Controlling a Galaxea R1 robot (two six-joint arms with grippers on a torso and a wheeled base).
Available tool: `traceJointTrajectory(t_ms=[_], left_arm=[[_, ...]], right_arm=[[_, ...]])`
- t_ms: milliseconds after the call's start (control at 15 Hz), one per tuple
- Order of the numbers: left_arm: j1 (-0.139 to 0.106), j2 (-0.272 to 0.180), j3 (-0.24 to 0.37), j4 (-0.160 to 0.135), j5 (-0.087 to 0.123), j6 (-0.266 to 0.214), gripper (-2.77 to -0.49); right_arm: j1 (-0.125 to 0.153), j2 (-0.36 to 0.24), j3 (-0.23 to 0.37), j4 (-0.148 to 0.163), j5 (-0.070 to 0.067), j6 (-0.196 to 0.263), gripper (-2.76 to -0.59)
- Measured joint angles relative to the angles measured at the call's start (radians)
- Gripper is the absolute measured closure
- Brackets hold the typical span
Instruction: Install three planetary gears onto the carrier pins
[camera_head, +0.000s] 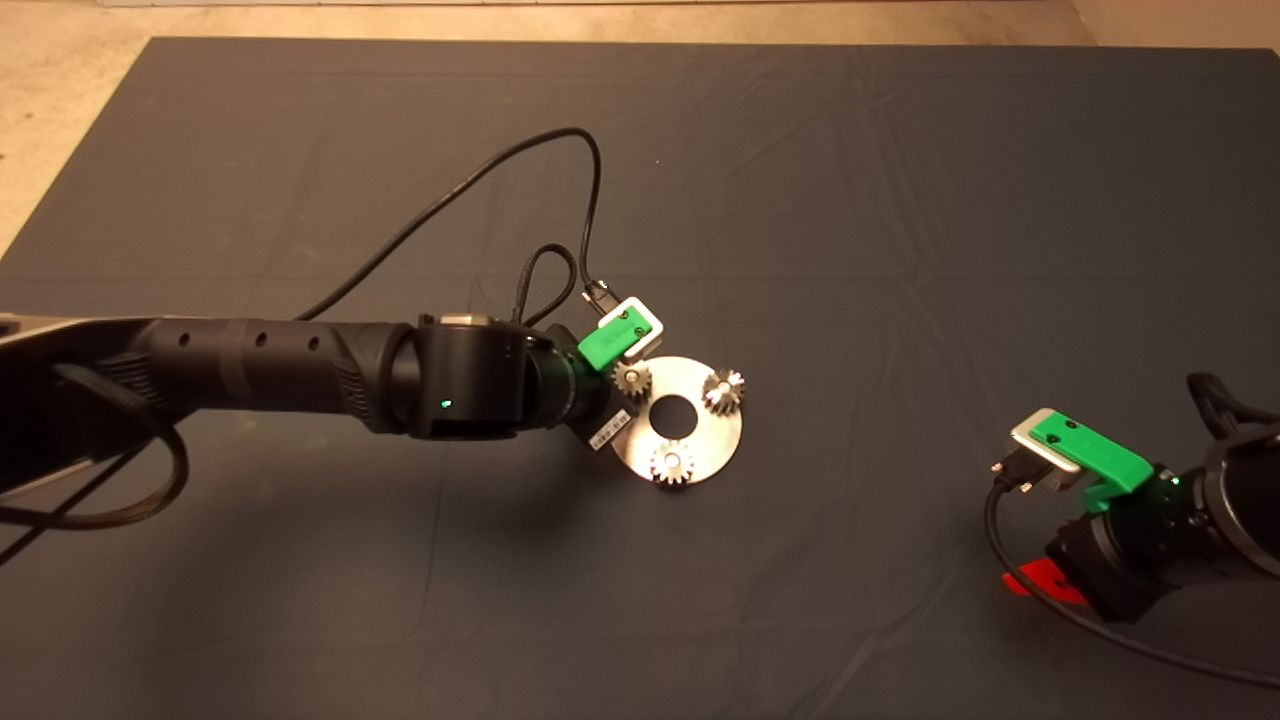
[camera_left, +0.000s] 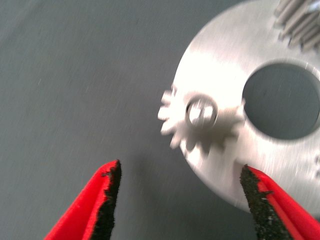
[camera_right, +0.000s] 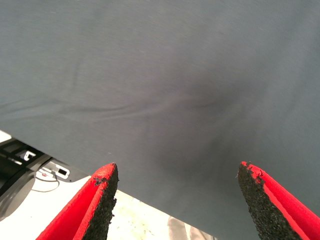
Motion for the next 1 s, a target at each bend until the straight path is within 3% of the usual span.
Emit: traceJointTrajectory(t_ms=[133, 267, 333, 467, 533, 667, 733, 800, 867, 1000], left_arm=[[0.0, -0.026, 0.017, -0.035, 0.012, 0.0, -1.65], [-0.01, -0.066, 0.073, -0.08, 0.049, 0.0, -1.65], [-0.022, -0.085, 0.111, -0.102, 0.085, -0.001, -1.65], [-0.038, -0.132, 0.206, -0.168, 0.199, -0.036, -1.65], [-0.044, -0.162, 0.264, -0.204, 0.228, -0.077, -1.65], [-0.053, -0.218, 0.391, -0.277, 0.231, -0.219, -1.65], [-0.053, -0.243, 0.433, -0.324, 0.232, -0.285, -1.65], [-0.055, -0.265, 0.46, -0.382, 0.232, -0.341, -1.65], [-0.061, -0.283, 0.479, -0.448, 0.232, -0.39, -1.65], [-0.066, -0.319, 0.512, -0.544, 0.233, -0.485, -1.65]], right_arm=[[0.0, 0.022, 0.0, 0.0, 0.001, 0.0, -1.76], [0.0, 0.053, 0.0, 0.0, -0.001, 0.002, -1.76], [0.0, 0.078, 0.0, 0.0, -0.001, 0.004, -1.76], [0.0, 0.157, 0.0, 0.0, -0.002, 0.016, -1.76], [0.0, 0.211, 0.0, 0.0, -0.003, 0.029, -1.76], [0.0, 0.346, 0.0, 0.0, -0.001, 0.089, -1.76], [0.0, 0.372, 0.0, 0.0, 0.0, 0.101, -1.76], [-0.001, 0.485, -0.004, 0.0, -0.001, 0.157, -1.76], [-0.011, 0.552, -0.009, 0.0, -0.001, 0.207, -1.76], [-0.073, 0.65, -0.032, -0.001, 0.009, 0.272, -1.76]])
